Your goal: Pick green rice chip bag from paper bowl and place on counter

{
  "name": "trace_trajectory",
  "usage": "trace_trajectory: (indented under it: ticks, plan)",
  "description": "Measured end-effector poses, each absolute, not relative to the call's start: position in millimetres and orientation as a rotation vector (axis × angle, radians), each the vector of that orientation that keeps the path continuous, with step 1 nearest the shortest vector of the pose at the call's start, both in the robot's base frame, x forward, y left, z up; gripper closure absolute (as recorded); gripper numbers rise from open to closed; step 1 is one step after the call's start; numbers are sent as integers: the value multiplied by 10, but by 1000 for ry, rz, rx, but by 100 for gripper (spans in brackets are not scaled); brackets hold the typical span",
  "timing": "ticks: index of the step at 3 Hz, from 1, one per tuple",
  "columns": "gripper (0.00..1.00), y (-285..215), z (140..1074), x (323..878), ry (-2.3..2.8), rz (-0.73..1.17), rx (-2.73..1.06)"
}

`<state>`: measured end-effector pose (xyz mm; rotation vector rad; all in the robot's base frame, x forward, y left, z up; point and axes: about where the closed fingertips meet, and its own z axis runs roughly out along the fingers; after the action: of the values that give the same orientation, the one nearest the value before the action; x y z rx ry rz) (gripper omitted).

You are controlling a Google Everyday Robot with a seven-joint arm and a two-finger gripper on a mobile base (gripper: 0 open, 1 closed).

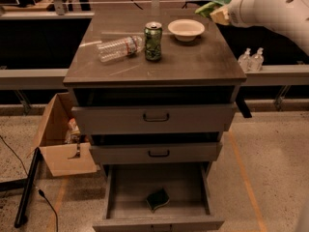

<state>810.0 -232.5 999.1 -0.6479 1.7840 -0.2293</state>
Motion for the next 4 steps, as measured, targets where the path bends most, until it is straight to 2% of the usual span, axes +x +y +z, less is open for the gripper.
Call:
trace_trajectory:
  ticks: [1, 2, 3, 4]
  plan:
    - [100, -2467, 9837, 7612, 1865, -241, -650]
    - [100, -2309, 9578, 7229, 1916, -166, -708]
    - [100, -2004, 9424, 7061, 1901, -61, -777]
    - [100, -1680, 9323, 7120, 1842, 22, -835]
